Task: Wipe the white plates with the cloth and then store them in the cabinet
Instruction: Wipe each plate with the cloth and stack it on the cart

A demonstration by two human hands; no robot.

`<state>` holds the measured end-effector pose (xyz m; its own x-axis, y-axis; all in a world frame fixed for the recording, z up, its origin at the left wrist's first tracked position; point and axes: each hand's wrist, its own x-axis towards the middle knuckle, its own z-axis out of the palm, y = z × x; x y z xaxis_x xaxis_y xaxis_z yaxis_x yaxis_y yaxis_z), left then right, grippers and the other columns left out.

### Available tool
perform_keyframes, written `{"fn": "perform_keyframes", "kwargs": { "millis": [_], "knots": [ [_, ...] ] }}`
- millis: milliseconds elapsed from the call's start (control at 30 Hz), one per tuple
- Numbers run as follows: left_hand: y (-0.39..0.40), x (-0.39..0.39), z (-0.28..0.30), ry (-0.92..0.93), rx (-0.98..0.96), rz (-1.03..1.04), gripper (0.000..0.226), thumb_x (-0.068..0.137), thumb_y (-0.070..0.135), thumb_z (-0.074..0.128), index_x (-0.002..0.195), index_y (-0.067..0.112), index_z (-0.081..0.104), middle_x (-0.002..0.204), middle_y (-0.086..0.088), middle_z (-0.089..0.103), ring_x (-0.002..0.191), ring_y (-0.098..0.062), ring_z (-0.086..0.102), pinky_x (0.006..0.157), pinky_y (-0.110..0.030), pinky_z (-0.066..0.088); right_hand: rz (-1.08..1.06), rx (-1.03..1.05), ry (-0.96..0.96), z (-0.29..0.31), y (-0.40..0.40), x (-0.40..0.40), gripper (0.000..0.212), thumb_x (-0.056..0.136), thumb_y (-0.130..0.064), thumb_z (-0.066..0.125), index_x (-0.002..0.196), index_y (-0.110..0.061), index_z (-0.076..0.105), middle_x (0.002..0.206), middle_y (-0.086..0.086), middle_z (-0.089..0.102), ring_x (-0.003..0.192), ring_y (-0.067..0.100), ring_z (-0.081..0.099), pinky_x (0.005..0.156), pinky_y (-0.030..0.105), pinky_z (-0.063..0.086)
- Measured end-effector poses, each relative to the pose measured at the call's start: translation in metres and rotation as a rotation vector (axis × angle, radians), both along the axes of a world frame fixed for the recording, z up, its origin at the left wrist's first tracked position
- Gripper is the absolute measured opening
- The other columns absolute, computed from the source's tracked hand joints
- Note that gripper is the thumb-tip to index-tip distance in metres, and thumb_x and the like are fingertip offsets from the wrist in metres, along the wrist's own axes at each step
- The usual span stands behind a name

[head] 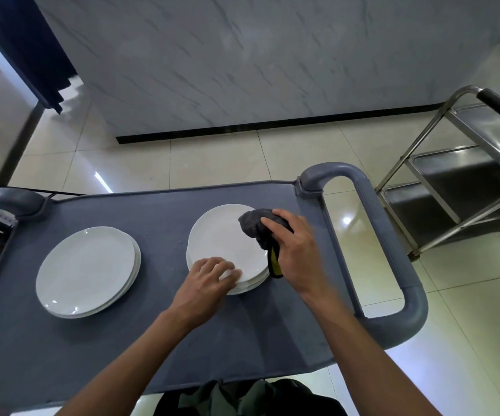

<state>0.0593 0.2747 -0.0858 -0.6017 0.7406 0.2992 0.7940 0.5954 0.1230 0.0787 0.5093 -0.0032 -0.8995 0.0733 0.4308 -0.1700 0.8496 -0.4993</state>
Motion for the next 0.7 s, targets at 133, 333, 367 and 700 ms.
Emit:
{"fn": "perform_keyframes", "kwargs": {
  "millis": [133,333,367,700],
  "knots": [
    [-0.001,0.002,-0.002,-0.036,-0.008,0.005,0.043,0.082,0.01,0.078,0.122,0.021,0.066,0.122,-0.003,0.063,0.114,-0.029,0.059,0.091,-0.042,0.049,0.03,-0.016,-0.007,-0.004,-0.008,-0.004,0.038,0.088,0.005,0.064,0.123,-0.011,0.069,0.129,0.012,0.06,0.114,0.033,0.055,0.089,0.052,0.051],
    [-0.018,0.0,0.006,-0.052,0.093,0.08,0.022,0.096,0.026,0.064,0.116,0.019,0.07,0.119,-0.003,0.067,0.114,-0.028,0.061,0.092,-0.041,0.049,0.089,-0.025,0.018,0.003,-0.032,-0.017,0.035,0.091,-0.007,0.051,0.12,-0.011,0.071,0.128,0.012,0.062,0.109,0.033,0.057,0.088,0.052,0.05],
    [-0.027,0.0,0.007,-0.039,0.116,0.123,0.021,0.097,0.026,0.062,0.114,0.017,0.071,0.118,-0.004,0.068,0.113,-0.028,0.062,0.092,-0.041,0.048,0.111,-0.034,0.026,0.005,-0.039,-0.021,0.036,0.092,-0.009,0.047,0.119,-0.011,0.071,0.128,0.012,0.062,0.109,0.033,0.057,0.089,0.052,0.05],
    [-0.151,-0.01,0.021,-0.103,0.22,0.609,0.027,0.093,0.02,0.057,0.111,0.013,0.075,0.112,-0.006,0.071,0.104,-0.033,0.063,0.08,-0.043,0.048,0.34,-0.032,-0.023,0.01,-0.139,-0.049,0.042,0.082,0.004,0.061,0.121,-0.01,0.07,0.129,0.014,0.061,0.109,0.036,0.058,0.091,0.052,0.049]
  ]
}}
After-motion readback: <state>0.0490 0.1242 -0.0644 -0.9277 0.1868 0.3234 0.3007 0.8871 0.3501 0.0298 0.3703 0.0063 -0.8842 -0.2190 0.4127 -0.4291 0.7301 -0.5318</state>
